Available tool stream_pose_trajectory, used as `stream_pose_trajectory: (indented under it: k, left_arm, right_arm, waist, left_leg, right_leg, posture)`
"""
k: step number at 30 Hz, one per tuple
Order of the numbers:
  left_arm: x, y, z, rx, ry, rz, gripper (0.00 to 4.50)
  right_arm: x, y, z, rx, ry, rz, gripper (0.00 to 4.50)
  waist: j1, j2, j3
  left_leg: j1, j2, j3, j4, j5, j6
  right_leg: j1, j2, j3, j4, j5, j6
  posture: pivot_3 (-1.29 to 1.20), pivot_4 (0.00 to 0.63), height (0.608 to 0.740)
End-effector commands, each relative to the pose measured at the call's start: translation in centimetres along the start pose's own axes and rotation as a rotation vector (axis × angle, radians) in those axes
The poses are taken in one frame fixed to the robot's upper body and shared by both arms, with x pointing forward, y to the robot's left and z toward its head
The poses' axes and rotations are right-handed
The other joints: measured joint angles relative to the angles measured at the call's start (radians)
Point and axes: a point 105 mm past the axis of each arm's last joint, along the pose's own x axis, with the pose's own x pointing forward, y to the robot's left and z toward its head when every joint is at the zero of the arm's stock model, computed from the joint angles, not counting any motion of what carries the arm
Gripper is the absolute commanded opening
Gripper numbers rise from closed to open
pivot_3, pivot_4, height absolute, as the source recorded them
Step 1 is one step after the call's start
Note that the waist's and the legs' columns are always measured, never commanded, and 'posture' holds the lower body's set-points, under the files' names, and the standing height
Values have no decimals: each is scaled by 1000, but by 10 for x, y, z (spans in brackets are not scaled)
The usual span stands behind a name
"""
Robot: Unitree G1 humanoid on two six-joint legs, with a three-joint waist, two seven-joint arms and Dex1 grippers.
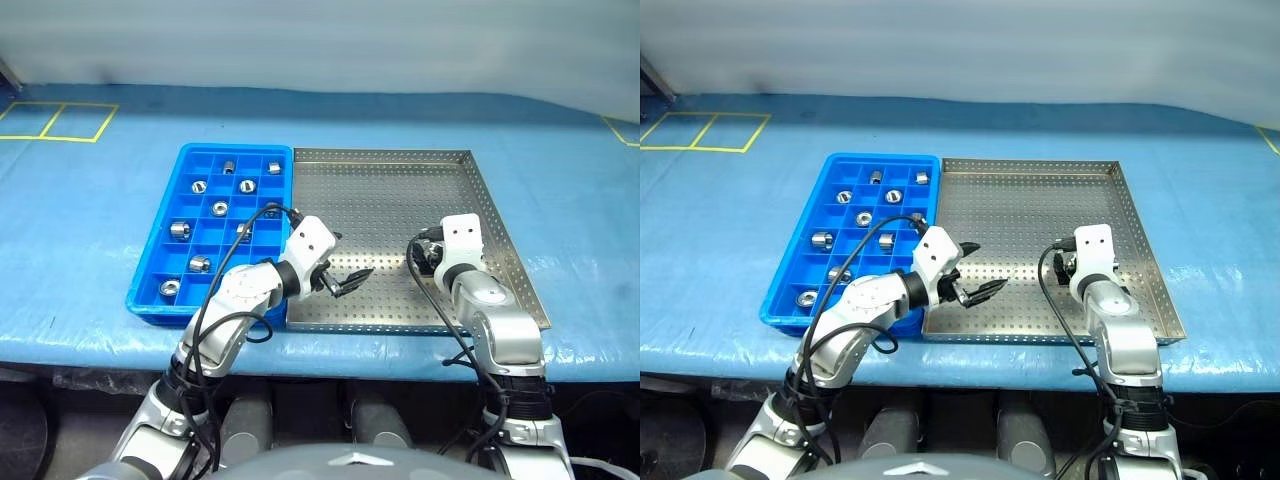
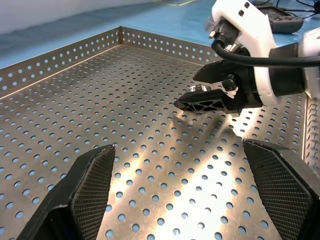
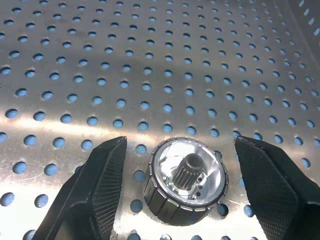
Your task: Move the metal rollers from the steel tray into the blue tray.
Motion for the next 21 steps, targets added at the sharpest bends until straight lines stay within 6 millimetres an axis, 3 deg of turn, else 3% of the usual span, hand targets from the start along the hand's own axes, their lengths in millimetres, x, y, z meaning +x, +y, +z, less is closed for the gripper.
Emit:
stream_pose_trajectory:
  k: [1, 4, 8, 15, 21]
  left_arm:
    - [-3, -10, 16, 30, -60, -54, 4447]
    - [-4, -10, 15, 31, -58, -61, 4500]
    - [-5, -9, 15, 36, -52, -51, 4500]
    - [-14, 12, 15, 17, -54, 75, 4500]
    - [-49, 44, 5, 22, 14, 307, 4500]
  right_arm:
    - [1, -5, 9, 29, -32, -24, 3622]
    - [2, -5, 7, 43, -22, -26, 3061]
    - [1, -1, 9, 51, -36, -11, 1818]
    - [-4, 19, 34, -5, -138, 76, 1729]
    - [-37, 94, 76, -143, -335, 486, 1729]
  waist:
    - [-1, 0, 0]
    - [1, 0, 0]
    - [1, 0, 0]
    - [0, 0, 0]
    - [1, 1, 0]
  left_leg:
    - [0, 0, 0, 0, 0, 0]
    - [0, 0, 0, 0, 0, 0]
    - [0, 0, 0, 0, 0, 0]
    - [0, 0, 0, 0, 0, 0]
    - [1, 1, -1, -2, 0, 0]
  right_leg:
    - [0, 0, 0, 0, 0, 0]
    - [0, 0, 0, 0, 0, 0]
    - [0, 0, 0, 0, 0, 0]
    - [0, 0, 0, 0, 0, 0]
    - [-1, 1, 0, 0, 0, -1]
  posture:
    - [117, 150, 740]
    - [118, 150, 740]
    - [121, 150, 740]
    - [139, 150, 740]
    - [188, 150, 740]
